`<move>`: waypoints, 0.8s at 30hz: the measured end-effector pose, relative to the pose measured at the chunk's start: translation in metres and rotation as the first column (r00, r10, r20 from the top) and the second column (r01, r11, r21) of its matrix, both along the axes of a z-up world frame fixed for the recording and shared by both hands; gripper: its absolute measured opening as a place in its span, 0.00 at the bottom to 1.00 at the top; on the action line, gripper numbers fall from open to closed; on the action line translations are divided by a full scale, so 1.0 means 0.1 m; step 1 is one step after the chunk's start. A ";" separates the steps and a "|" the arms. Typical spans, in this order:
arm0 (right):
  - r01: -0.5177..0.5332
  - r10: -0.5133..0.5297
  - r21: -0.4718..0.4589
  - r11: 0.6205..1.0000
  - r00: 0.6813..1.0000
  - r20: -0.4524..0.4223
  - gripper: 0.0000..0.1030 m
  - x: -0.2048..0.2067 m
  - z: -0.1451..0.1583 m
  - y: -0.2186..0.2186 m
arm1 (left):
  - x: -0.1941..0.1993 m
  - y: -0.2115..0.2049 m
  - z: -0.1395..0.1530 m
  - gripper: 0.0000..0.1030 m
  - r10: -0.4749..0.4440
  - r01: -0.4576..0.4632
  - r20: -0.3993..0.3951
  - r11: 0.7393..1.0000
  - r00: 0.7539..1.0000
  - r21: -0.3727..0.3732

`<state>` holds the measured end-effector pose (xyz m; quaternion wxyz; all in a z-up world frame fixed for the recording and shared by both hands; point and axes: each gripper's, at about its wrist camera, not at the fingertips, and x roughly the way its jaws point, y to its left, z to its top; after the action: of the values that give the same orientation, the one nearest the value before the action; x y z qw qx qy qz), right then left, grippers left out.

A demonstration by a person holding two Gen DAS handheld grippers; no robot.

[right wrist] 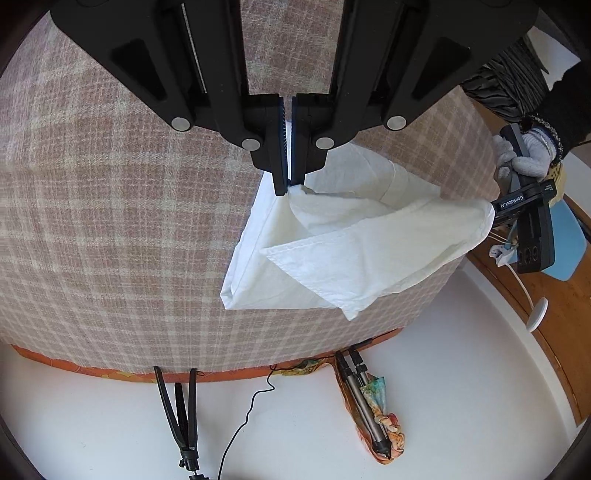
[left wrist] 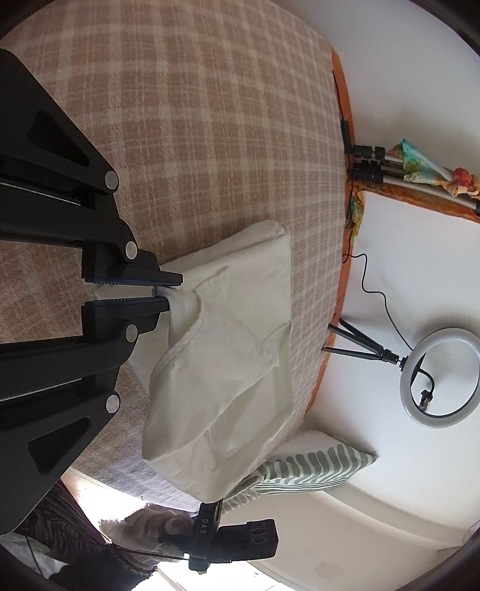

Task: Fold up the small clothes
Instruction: 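Pinch and tuck the folded edges with both grippers, then release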

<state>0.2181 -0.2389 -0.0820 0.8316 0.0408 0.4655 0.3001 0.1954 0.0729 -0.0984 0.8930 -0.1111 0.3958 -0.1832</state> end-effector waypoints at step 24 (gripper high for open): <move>0.083 -0.025 0.227 0.970 0.969 -0.245 0.05 0.15 -0.29 -0.03 | 0.19 0.27 -0.18 0.04 0.045 -0.131 -0.197 0.884 0.979 -0.448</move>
<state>0.2334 -0.2417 -0.1112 0.7663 0.1881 0.5225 0.3232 0.2149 0.0999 -0.1159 0.8092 -0.3527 0.4152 -0.2199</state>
